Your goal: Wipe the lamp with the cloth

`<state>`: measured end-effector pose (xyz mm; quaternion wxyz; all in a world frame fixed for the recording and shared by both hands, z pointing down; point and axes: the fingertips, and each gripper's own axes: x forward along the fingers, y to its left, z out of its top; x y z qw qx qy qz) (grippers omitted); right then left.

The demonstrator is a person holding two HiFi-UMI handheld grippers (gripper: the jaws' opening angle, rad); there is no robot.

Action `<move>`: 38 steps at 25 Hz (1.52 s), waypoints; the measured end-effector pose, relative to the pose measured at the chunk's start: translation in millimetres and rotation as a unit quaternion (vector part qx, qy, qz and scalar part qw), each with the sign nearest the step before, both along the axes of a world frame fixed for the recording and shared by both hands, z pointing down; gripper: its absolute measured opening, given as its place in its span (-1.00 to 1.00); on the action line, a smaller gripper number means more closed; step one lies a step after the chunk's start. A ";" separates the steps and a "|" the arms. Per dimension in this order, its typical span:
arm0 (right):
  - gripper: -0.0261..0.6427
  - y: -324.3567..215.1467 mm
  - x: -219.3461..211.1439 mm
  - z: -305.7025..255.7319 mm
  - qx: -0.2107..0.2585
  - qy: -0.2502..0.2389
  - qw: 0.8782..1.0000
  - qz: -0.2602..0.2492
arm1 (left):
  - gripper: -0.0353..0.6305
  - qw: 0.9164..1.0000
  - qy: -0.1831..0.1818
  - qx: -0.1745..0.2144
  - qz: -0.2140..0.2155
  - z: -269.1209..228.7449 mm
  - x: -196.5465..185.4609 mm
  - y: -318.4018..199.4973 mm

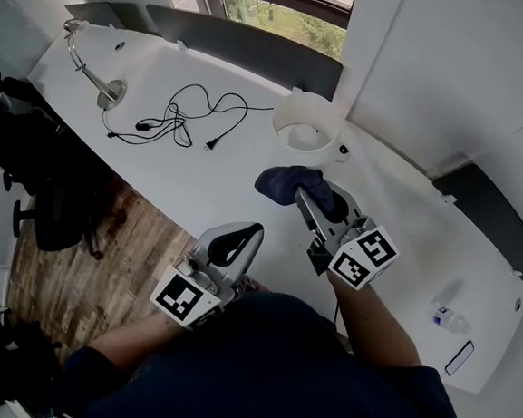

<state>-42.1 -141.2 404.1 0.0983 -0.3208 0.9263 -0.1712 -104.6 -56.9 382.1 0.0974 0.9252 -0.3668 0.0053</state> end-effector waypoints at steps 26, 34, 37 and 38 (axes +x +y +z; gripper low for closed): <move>-0.66 -4.9 34.5 44.7 -0.054 0.035 0.998 -0.011 | -0.88 1.000 -0.005 -0.009 -0.005 7.0 21.2 -5.8; -0.66 -8.6 34.8 -19.4 0.006 0.007 1.000 -0.018 | -0.88 1.000 -0.003 0.002 0.006 -1.3 28.8 -6.0; -0.66 -9.9 31.8 -42.1 0.029 0.006 0.999 -0.024 | -0.88 1.000 -0.003 0.005 0.011 -3.2 31.6 -5.0; -0.66 -10.6 30.7 -48.3 0.036 0.007 0.999 -0.027 | -0.88 1.000 -0.004 0.004 0.013 -3.2 32.8 -4.8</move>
